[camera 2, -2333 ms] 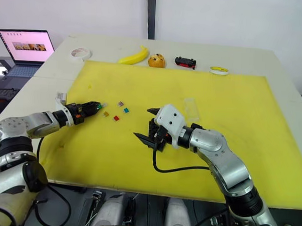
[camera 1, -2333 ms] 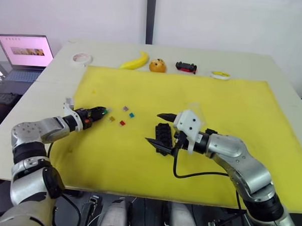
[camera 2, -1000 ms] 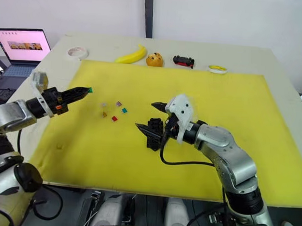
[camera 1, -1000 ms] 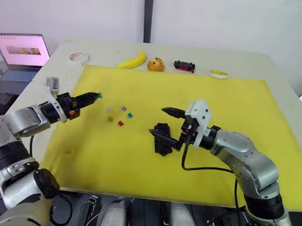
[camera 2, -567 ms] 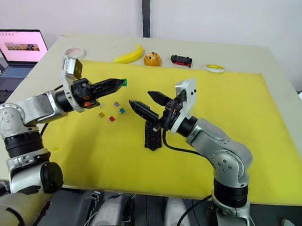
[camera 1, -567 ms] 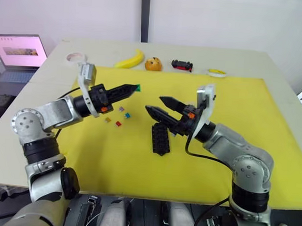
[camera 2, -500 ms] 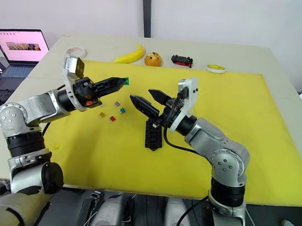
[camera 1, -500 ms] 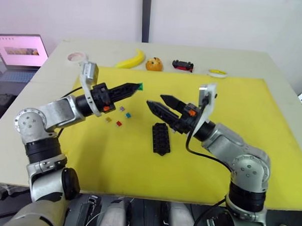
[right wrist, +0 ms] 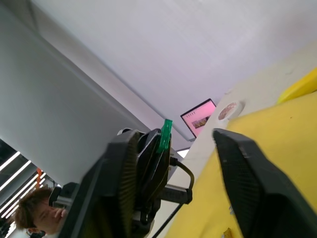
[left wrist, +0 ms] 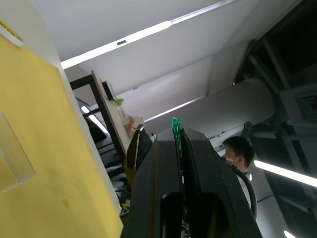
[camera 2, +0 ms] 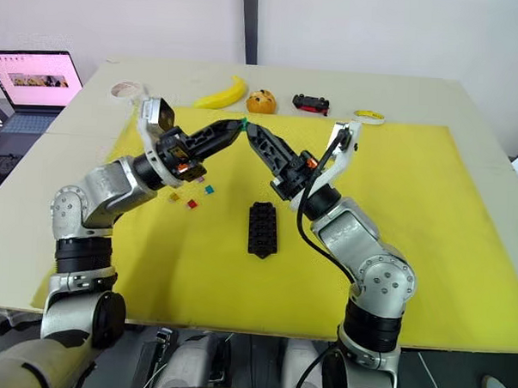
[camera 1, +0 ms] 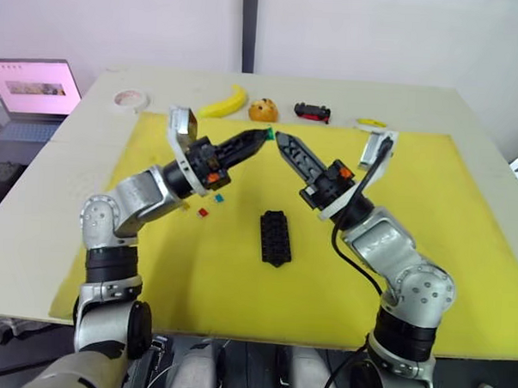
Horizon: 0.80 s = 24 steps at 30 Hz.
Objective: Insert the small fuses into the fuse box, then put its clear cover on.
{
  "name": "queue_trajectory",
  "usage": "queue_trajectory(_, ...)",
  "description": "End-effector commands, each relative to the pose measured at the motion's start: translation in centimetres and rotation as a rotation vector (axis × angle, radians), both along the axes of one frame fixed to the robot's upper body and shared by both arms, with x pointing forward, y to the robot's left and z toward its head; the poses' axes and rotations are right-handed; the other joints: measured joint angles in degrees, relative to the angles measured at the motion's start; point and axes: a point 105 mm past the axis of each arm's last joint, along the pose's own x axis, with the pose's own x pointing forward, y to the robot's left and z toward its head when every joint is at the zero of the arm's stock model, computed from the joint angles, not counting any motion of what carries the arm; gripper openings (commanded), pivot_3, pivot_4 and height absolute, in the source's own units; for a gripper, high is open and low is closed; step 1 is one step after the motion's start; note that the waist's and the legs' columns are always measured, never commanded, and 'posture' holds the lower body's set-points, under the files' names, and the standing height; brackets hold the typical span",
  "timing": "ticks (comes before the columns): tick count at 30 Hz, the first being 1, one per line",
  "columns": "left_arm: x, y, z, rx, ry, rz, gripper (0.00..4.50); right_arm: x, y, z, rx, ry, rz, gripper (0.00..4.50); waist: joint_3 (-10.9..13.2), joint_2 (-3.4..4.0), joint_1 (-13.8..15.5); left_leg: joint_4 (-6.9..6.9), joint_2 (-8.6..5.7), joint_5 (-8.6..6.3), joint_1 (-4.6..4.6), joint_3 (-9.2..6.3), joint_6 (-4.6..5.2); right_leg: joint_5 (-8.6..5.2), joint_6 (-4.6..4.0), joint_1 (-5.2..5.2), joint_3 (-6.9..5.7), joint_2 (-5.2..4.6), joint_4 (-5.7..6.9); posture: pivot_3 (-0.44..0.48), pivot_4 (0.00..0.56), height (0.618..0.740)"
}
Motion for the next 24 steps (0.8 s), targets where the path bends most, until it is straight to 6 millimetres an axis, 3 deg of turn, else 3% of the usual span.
queue_trajectory(1,-0.61,-0.17,1.32,-0.020,-0.052,-0.017,0.00,-0.38,0.01,1.12,0.027,-0.036,0.013,2.64,0.00,0.00,0.00,0.00,0.00,0.00,0.00,0.00,0.00,0.00,0.00,0.00,0.00,0.02,0.00,0.000,0.150,0.740)
queue_trajectory(24,-0.38,-0.50,1.15,-0.037,-0.036,-0.008,0.00,-0.59,0.62,0.77,-0.012,-0.035,0.038,2.64,0.00,0.00,0.05,0.00,0.01,0.03,0.01,-0.03,0.00,-0.01,0.01,0.02,0.00,0.08,0.00,0.000,0.150,0.740)
